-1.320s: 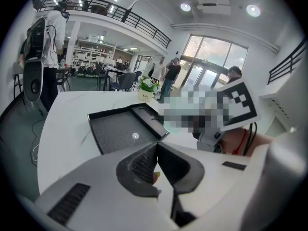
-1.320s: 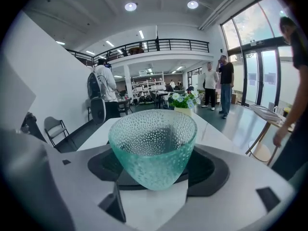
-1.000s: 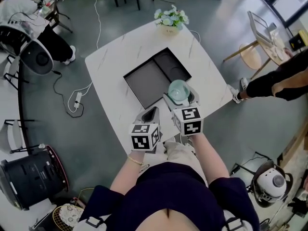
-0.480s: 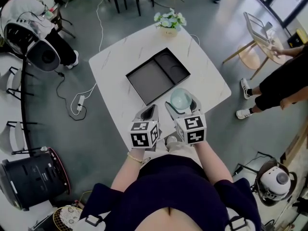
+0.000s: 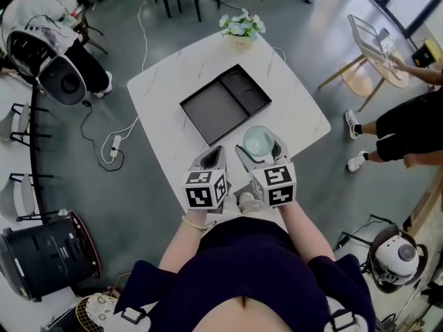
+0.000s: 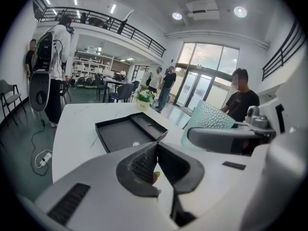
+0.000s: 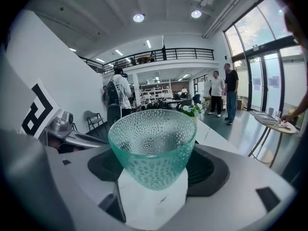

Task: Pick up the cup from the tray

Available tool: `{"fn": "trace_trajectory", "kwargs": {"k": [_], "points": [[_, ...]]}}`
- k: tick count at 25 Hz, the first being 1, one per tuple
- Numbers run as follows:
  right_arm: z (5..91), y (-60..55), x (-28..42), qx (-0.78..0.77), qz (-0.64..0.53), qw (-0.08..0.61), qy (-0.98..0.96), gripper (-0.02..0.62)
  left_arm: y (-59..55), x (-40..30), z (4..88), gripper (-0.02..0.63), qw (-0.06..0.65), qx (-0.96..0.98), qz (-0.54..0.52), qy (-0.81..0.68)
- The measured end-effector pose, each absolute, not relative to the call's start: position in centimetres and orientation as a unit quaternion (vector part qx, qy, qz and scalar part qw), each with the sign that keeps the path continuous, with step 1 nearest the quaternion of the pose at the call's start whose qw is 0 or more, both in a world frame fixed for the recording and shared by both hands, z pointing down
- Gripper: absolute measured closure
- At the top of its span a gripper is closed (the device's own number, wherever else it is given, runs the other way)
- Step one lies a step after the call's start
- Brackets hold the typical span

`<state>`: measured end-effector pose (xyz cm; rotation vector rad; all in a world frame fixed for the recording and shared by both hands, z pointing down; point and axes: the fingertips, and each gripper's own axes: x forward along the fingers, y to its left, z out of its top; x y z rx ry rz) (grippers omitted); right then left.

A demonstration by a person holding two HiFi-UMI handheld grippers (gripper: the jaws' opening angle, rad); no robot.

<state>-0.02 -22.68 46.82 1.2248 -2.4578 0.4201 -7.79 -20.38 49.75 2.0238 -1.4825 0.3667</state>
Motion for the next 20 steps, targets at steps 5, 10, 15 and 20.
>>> {"fn": "trace_trajectory", "kwargs": {"k": [5, 10, 15, 20], "points": [[46.78, -22.28, 0.01, 0.432, 0.144, 0.184, -0.871, 0.222, -20.04, -7.62, 49.66, 0.597, 0.296, 0.762, 0.138, -0.559], [46.69, -22.15, -0.05, 0.431, 0.144, 0.186, -0.871, 0.222, -19.99, -7.80, 49.44, 0.597, 0.295, 0.760, 0.136, -0.563], [46.92, -22.02, 0.04, 0.429, 0.143, 0.186, -0.872, 0.222, -19.88, -7.74, 49.60, 0.597, 0.295, 0.758, 0.136, -0.566], [47.04, -21.99, 0.08, 0.429, 0.142, 0.188, -0.872, 0.222, -19.92, -7.69, 49.57, 0.597, 0.294, 0.758, 0.136, -0.566]]}}
